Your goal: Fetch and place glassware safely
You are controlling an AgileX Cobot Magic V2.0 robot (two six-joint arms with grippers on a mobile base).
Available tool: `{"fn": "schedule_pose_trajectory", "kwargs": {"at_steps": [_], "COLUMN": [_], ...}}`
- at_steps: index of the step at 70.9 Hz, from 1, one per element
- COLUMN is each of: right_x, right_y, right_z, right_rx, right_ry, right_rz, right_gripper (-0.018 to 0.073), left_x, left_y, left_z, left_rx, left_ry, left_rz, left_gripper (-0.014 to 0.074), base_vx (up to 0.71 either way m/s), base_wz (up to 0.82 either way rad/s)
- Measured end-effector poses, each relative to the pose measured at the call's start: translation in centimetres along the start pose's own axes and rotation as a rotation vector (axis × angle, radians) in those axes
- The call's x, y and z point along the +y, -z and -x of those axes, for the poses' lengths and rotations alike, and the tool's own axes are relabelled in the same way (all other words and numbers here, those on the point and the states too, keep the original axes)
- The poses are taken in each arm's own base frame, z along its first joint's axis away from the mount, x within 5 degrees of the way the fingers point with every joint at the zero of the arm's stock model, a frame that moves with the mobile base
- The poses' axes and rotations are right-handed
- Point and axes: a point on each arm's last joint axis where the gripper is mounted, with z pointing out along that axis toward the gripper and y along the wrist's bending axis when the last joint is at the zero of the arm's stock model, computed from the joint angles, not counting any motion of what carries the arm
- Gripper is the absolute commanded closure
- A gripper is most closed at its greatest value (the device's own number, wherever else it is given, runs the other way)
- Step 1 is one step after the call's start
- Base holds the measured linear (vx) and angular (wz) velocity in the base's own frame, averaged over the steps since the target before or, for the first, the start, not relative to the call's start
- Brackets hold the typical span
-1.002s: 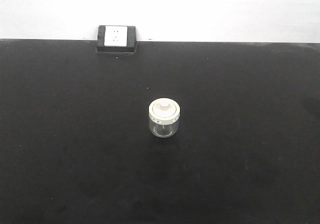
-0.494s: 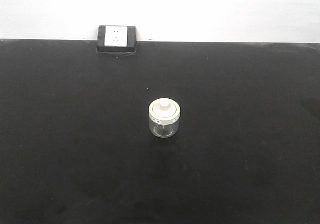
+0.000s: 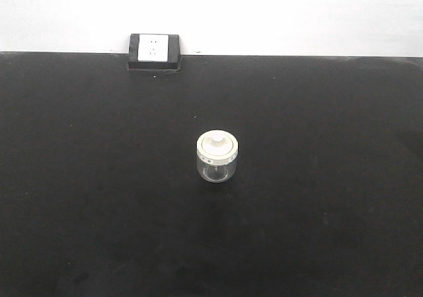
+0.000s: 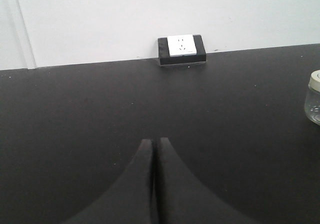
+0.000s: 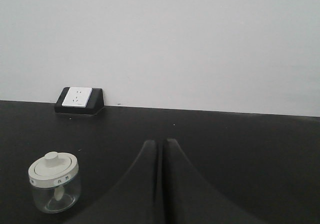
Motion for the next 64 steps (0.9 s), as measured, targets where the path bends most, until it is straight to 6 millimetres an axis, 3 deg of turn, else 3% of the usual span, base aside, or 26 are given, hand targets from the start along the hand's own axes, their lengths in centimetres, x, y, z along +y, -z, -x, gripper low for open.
{"fn": "schedule_pose_trajectory", "kwargs": {"at_steps": [64], "right_x": [0.0], "right_y": [0.0], "right_z": [0.0], "right_rx": [0.0], "right_ry": [0.0], "right_rz": [0.0], "right_gripper": [0.0562], "left_x": [0.0], "left_y": [0.0], "left_z": [-0.06], "left_rx": [0.006], "left_ry": [0.0], "left_rz": [0.0], "left_gripper": [0.0603], "base_vx": [0.0], "base_wz": [0.0]}}
